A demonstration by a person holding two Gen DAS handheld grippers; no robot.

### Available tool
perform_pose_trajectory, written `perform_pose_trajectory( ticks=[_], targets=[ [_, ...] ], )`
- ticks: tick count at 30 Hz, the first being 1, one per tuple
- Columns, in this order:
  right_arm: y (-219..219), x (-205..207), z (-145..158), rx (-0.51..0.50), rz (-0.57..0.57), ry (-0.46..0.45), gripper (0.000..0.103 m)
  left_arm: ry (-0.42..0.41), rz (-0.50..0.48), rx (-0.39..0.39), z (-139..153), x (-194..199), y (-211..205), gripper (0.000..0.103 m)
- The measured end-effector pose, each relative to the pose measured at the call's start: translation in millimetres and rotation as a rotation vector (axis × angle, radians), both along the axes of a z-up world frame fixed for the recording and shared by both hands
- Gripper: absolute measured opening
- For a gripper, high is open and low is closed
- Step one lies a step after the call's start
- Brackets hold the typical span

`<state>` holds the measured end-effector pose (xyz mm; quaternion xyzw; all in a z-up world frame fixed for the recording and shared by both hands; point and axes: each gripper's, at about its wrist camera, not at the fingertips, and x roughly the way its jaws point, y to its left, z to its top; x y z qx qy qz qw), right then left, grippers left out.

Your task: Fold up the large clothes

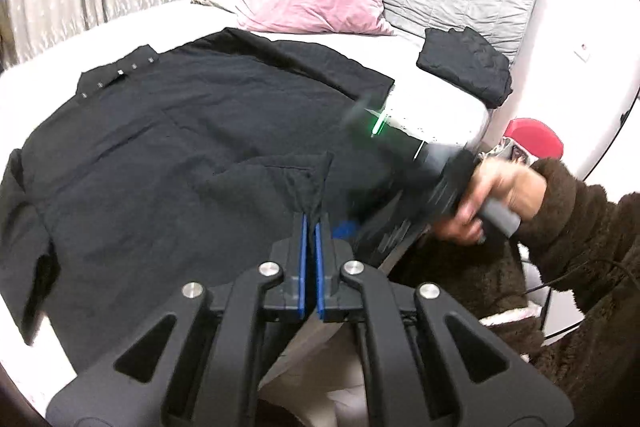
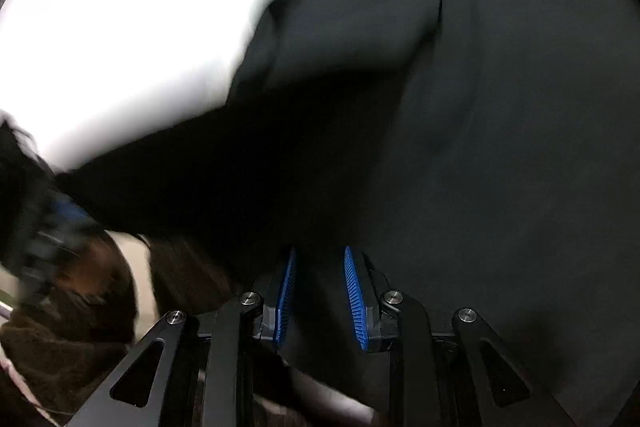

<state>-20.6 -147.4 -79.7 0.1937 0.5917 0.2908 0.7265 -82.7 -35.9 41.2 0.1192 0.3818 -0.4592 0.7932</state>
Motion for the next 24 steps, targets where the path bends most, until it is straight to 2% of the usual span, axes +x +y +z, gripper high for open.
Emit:
perform_pose_trajectory(
  ticks=[1,3,5,7,9,10,11,12,14,15,16,20,24],
  targets=[
    [8.4,-0.9,-13.4,-0.054,0.015,0.042,0.025,0.020,-0.013,-0.007,-4.3,0.0,-3.4,0.004],
    [6.8,-7.3,-9.6,-0.027,0.018,0.015,0.026,0.067,-0.051,-0.013,-17.0,-0.1,-11.8,0.005],
    [-7.6,-13.6,-2.2,0.037,-0.010,0.039,0.026,0.175,-0.115,0.019,-43.0,-1.7,-22.5,0.016],
    [-31.3,-24.2,11.9,0.040,-0.066,-0.008,0.029,0.289,-0.166,0.076,-72.0,-10.8,-30.8,0.021],
    [-56.3,-34.2,21.6,0.008,-0.139,-0.034,0.040,0.367,-0.197,0.120,-91.8,-19.9,-30.6,0.022],
    [-71.5,-40.7,26.0,-0.005,-0.183,-0.042,0.045,0.361,-0.179,0.140,-95.1,-23.5,-24.3,0.025],
    [-87.0,-47.7,30.4,-0.020,-0.227,-0.050,0.054,0.347,-0.158,0.147,-94.1,-23.8,-18.1,0.032],
    [-99.6,-53.9,34.1,-0.036,-0.263,-0.059,0.059,0.328,-0.119,0.144,-89.6,-21.9,-7.4,0.038],
    [-126.5,-68.4,41.5,-0.071,-0.339,-0.078,0.064,0.326,-0.002,0.088,-73.2,-8.6,26.2,0.065],
    [-137.3,-71.3,44.4,-0.080,-0.369,-0.083,0.066,0.322,0.051,0.072,-68.7,-1.7,40.4,0.072],
    [-148.2,-75.6,47.6,-0.081,-0.406,-0.089,0.067,0.308,0.144,0.055,-59.1,9.0,63.5,0.080],
    [-186.0,-83.3,44.6,-0.088,-0.536,-0.102,0.071,0.300,0.407,0.025,-46.6,44.0,140.7,0.080],
    [-213.7,-74.3,18.3,-0.093,-0.605,-0.049,0.071,0.353,0.630,0.075,-72.6,72.3,203.9,0.080]
  ],
)
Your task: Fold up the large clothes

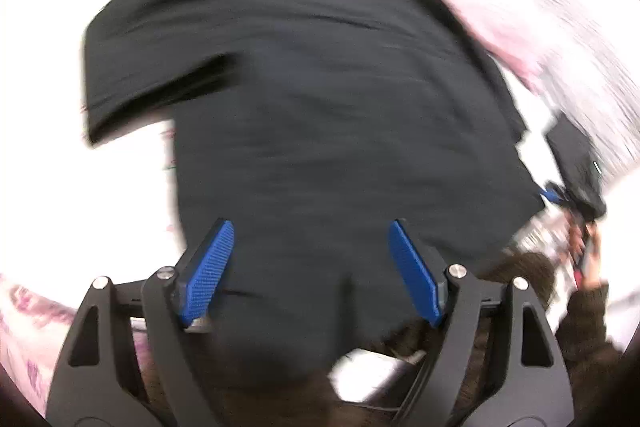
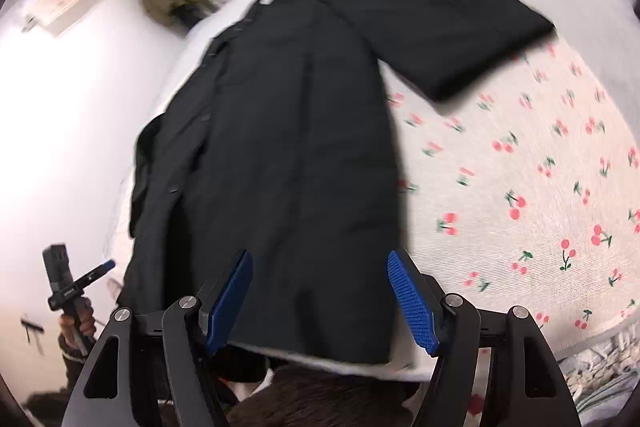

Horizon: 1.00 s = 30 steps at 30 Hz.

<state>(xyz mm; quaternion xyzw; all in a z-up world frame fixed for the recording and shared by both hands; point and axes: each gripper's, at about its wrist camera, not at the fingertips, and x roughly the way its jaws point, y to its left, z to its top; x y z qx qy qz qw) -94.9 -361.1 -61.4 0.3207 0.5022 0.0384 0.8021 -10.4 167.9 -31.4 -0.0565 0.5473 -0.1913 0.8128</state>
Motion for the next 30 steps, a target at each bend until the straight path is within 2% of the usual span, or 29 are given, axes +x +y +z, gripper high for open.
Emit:
perform_pose_trajectory(
  ticks=[2,4,5,7,8,9,10,11,12,14,18,21,22,24,27,28,29,30],
  targets=[
    [-1.1,9.6,-21.5,0.036,-0.021,0.039,0.071,0.052,0.056,0.010,-23.2,12.3,16.8,0.080],
    [-2.1,15.3,-36.3,0.093,-0.043,0.029,0.071,0.124,0.083,-0.003,-45.4,21.6,26.4,0.078],
    [-2.6,17.2,-38.5,0.121,-0.059,0.006,0.068,0.193,0.095,-0.025,-61.3,25.6,29.7,0.069],
    [-1.3,22.1,-41.6,0.180,-0.070,-0.005,0.048,0.223,0.111,-0.056,-63.2,34.8,38.5,0.064],
    [1.8,25.5,-43.9,0.197,-0.059,0.005,0.027,0.217,0.105,-0.067,-60.5,35.0,37.7,0.053],
    [5.8,28.6,-44.6,0.194,-0.045,0.011,0.014,0.224,0.090,-0.077,-59.5,34.8,36.3,0.048],
    [8.5,30.3,-43.5,0.186,-0.036,0.007,0.013,0.226,0.083,-0.065,-60.3,34.5,33.3,0.039],
    [11.0,29.1,-41.2,0.177,-0.032,0.000,0.011,0.222,0.074,-0.049,-61.0,33.8,30.4,0.016],
    [11.4,26.5,-36.8,0.175,-0.034,-0.010,0.010,0.211,0.072,-0.052,-58.1,32.7,29.7,0.009],
    [9.4,19.5,-26.7,0.172,-0.041,-0.034,0.008,0.180,0.096,-0.054,-43.4,29.0,33.0,0.008],
    [16.3,3.9,-4.0,0.107,-0.031,-0.041,0.007,0.050,0.116,-0.050,-2.7,9.9,49.2,0.007],
    [25.0,-6.8,0.9,0.036,-0.013,-0.013,0.007,0.071,0.092,0.027,-6.7,3.1,42.9,0.007],
    [30.1,-5.8,-2.7,-0.030,-0.005,0.027,0.007,0.100,0.071,0.086,-17.8,3.0,38.5,0.007],
    [40.6,1.9,-18.4,-0.188,0.014,0.145,0.009,0.136,0.055,0.153,-31.8,9.1,27.4,0.009],
    [43.5,9.5,-22.5,-0.213,-0.004,0.170,0.016,0.099,0.091,0.114,-23.2,6.7,34.8,0.019],
    [42.5,9.6,-17.9,-0.211,-0.017,0.161,0.017,0.063,0.102,0.098,-15.9,5.8,38.8,0.029],
    [41.5,10.4,-11.1,-0.222,-0.025,0.147,0.021,0.020,0.106,0.090,-9.4,4.4,43.5,0.048],
    [41.0,10.7,-5.0,-0.245,-0.029,0.141,0.025,-0.020,0.109,0.089,-2.9,5.0,50.7,0.058]
  ],
)
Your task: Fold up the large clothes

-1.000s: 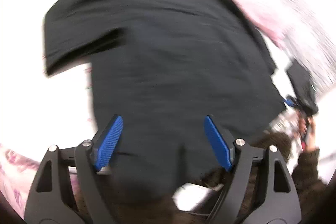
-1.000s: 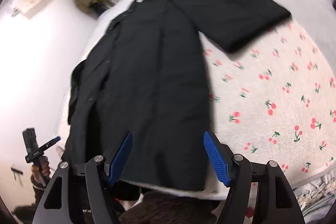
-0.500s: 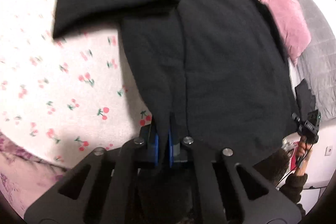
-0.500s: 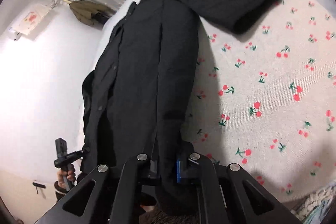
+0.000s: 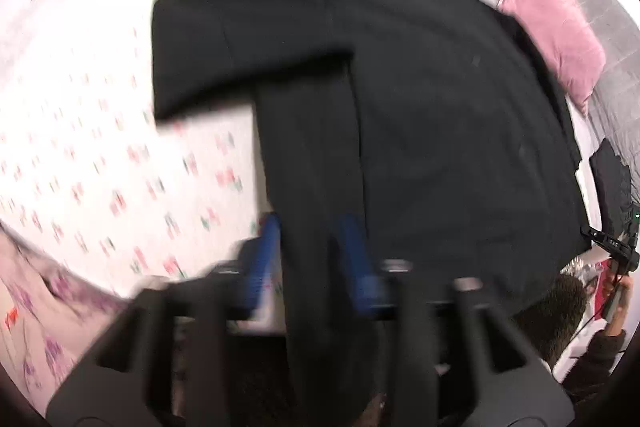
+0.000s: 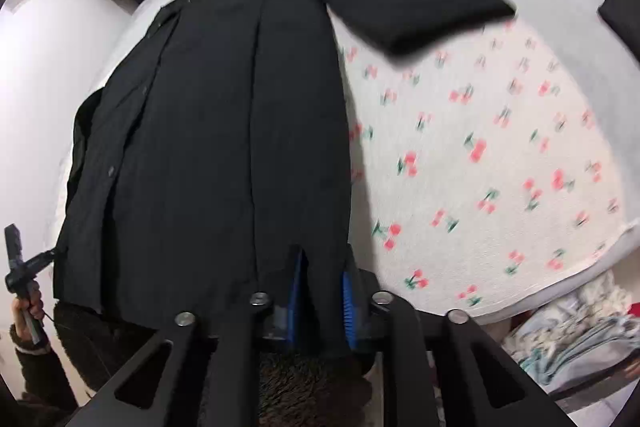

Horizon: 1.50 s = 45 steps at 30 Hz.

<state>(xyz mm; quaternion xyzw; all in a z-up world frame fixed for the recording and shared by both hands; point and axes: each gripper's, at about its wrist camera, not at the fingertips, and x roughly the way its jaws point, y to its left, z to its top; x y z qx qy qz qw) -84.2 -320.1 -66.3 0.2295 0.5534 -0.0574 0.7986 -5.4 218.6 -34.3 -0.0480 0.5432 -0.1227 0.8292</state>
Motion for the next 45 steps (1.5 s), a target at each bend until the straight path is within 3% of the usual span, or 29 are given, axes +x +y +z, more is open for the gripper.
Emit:
perform_pose_trajectory(
  ticks=[1,4,6,7,11,13,15,16,17,21,23,27,32,36,39,40,41,43,44,45],
  targets=[
    [0.1,2.9,8.2,-0.041,-0.004,-0.008,0.027,-0.047,0.003,0.011,5.7,1.7,1.6,0.072],
    [1.0,17.3,29.5,-0.090,-0.007,-0.056,0.035,-0.135,-0.024,0.067,10.1,16.1,-0.5,0.076],
    [5.2,26.1,38.3,-0.089,-0.007,-0.084,0.065,-0.162,-0.075,0.103,5.0,27.8,-12.0,0.078],
    [9.5,34.5,40.9,-0.091,-0.007,-0.102,0.069,-0.167,-0.098,0.129,0.2,35.7,-19.2,0.078],
    [28.5,68.0,38.7,-0.061,0.040,-0.126,0.070,-0.132,-0.156,0.220,-26.9,74.3,-40.2,0.078],
    [38.6,84.5,32.6,-0.047,0.063,-0.123,0.070,-0.121,-0.141,0.237,-33.6,90.8,-40.8,0.077],
    [49.8,102.2,26.6,-0.039,0.073,-0.117,0.070,-0.150,-0.091,0.219,-31.6,98.0,-34.4,0.056],
    [53.3,108.9,24.1,-0.032,0.076,-0.118,0.070,-0.149,-0.071,0.163,-24.1,94.6,-34.5,0.026],
    [56.2,115.5,21.9,-0.025,0.080,-0.119,0.070,-0.149,-0.040,0.132,-18.5,100.2,-26.6,0.011],
    [71.8,136.2,16.0,-0.013,0.087,-0.118,0.070,-0.262,0.097,0.096,27.8,95.6,21.1,0.009],
    [77.9,142.2,11.8,-0.017,0.091,-0.111,0.070,-0.336,0.165,0.127,53.2,96.2,56.6,0.008],
    [87.9,157.7,5.0,-0.039,0.084,-0.107,0.070,-0.395,0.301,0.195,87.2,120.9,122.4,0.008],
    [98.8,173.1,-0.3,-0.060,0.065,-0.108,0.070,-0.443,0.441,0.341,113.3,169.8,197.8,0.008],
    [109.9,186.2,-4.3,-0.097,0.061,-0.102,0.070,-0.404,0.497,0.374,103.6,209.9,236.4,0.007],
    [116.7,195.3,-8.9,-0.127,0.061,-0.084,0.070,-0.374,0.522,0.446,83.1,237.6,249.6,0.007],
    [118.1,199.6,-10.7,-0.135,0.063,-0.075,0.070,-0.345,0.547,0.449,72.3,251.1,250.2,0.007],
    [119.5,204.0,-12.5,-0.147,0.067,-0.061,0.070,-0.300,0.588,0.472,60.1,257.3,257.3,0.001],
    [120.9,212.8,-14.0,-0.159,0.082,-0.042,0.070,-0.226,0.661,0.602,42.2,268.6,275.2,0.001],
    [121.0,216.7,-13.4,-0.163,0.091,-0.036,0.070,-0.180,0.681,0.623,29.4,273.4,283.2,0.001],
    [120.3,221.6,-11.9,-0.171,0.103,-0.031,0.070,-0.151,0.678,0.592,20.7,274.7,288.3,0.001]
  ],
)
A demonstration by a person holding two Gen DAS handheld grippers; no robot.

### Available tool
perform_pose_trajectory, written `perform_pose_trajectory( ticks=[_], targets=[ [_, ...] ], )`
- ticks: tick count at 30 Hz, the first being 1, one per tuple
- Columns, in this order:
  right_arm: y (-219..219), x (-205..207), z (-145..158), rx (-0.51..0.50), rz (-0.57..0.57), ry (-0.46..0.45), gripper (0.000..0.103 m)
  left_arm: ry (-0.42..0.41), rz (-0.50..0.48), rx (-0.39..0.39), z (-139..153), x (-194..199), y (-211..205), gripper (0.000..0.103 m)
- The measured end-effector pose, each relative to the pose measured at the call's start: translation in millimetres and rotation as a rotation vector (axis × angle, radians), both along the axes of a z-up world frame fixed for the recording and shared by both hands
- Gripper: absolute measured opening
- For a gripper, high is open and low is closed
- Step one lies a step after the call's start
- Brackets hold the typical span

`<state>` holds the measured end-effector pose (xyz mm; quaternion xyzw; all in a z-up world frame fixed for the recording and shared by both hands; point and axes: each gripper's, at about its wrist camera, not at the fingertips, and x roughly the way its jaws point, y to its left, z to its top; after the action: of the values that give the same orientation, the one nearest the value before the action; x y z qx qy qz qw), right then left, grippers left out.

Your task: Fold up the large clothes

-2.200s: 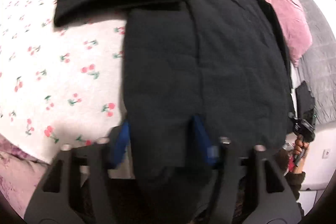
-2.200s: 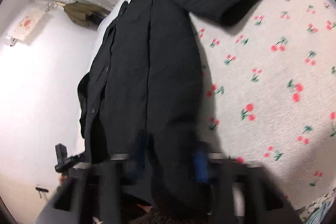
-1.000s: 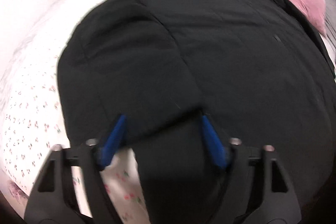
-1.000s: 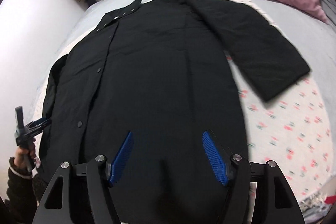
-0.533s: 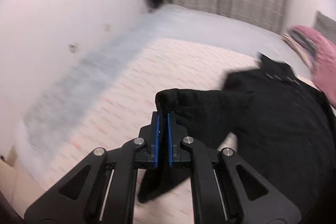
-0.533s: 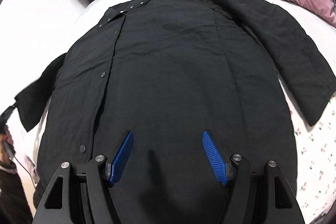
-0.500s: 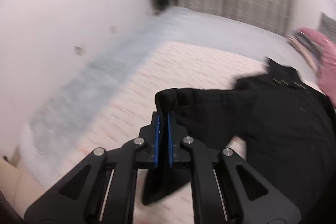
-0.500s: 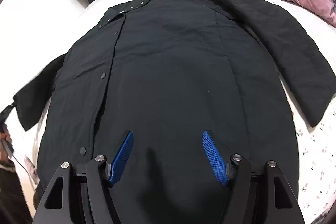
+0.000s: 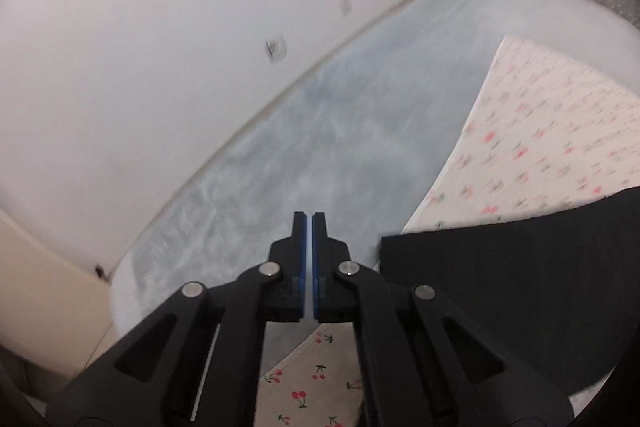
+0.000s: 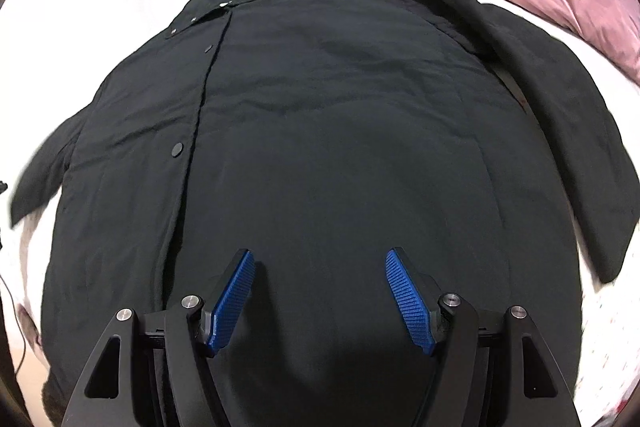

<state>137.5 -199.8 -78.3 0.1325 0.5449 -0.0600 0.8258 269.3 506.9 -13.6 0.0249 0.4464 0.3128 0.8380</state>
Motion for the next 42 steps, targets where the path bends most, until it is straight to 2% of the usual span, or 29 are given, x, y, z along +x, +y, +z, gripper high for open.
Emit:
perform_pose_trajectory(
  ticks=[1,3,4,5,8,11,14,19,25,28,31,35,36,37,38,40,41,42],
  targets=[
    [-1.6,5.3,3.5,-0.014,0.011,-0.003,0.070,0.002,-0.016,-0.044,-6.1,-0.6,2.5,0.005],
    [-5.9,15.1,13.4,-0.044,0.034,-0.028,0.070,0.002,-0.064,-0.090,-11.0,0.0,-5.9,0.023],
    [-9.1,21.9,19.2,-0.063,0.047,-0.042,0.070,0.002,-0.093,-0.100,-10.4,3.3,-13.5,0.042],
    [-12.0,28.7,24.0,-0.076,0.059,-0.051,0.070,-0.002,-0.136,-0.112,-7.1,7.9,-27.3,0.056],
    [-25.0,58.3,35.1,-0.077,0.083,-0.066,0.070,-0.021,-0.262,-0.161,2.9,22.5,-67.9,0.067],
    [-39.6,90.7,43.1,-0.063,0.109,-0.096,0.070,-0.015,-0.406,-0.240,10.3,43.7,-119.4,0.071],
    [-54.2,127.9,47.0,-0.110,0.159,-0.110,0.070,0.001,-0.546,-0.292,12.6,66.9,-176.2,0.074],
    [-75.1,202.8,46.5,-0.145,0.272,-0.100,0.070,0.034,-0.718,-0.376,-0.2,113.9,-262.8,0.074],
    [-90.6,290.9,32.4,-0.166,0.354,-0.098,0.070,0.068,-0.835,-0.442,-27.6,169.5,-339.8,0.074],
    [-100.9,326.3,19.6,-0.185,0.386,-0.101,0.070,0.076,-0.888,-0.453,-35.9,184.7,-362.2,0.074],
    [-112.9,355.0,4.2,-0.164,0.410,-0.096,0.070,0.080,-0.900,-0.466,-46.0,202.3,-374.3,0.074],
    [-129.3,376.1,-17.8,-0.065,0.415,-0.098,0.070,0.084,-0.911,-0.546,-55.1,216.2,-379.9,0.073],
    [-131.5,379.4,-25.0,-0.046,0.414,-0.093,0.070,0.080,-0.913,-0.570,-55.4,217.1,-380.8,0.069],
    [-131.3,381.4,-30.1,-0.031,0.414,-0.088,0.070,0.074,-0.913,-0.598,-54.7,217.3,-382.8,0.059],
    [-131.4,382.5,-35.2,-0.014,0.410,-0.082,0.069,0.073,-0.914,-0.631,-54.2,216.3,-385.5,0.038],
    [-128.9,378.9,-42.3,0.015,0.389,-0.093,0.058,0.077,-0.911,-0.673,-55.1,212.1,-395.2,0.012],
    [-124.8,375.7,-42.7,0.002,0.392,-0.106,0.040,0.061,-0.904,-0.616,-53.0,205.6,-404.7,0.009],
    [-118.9,369.5,-41.0,-0.040,0.394,-0.123,0.017,0.048,-0.901,-0.564,-51.4,201.0,-410.8,0.009]
  ],
)
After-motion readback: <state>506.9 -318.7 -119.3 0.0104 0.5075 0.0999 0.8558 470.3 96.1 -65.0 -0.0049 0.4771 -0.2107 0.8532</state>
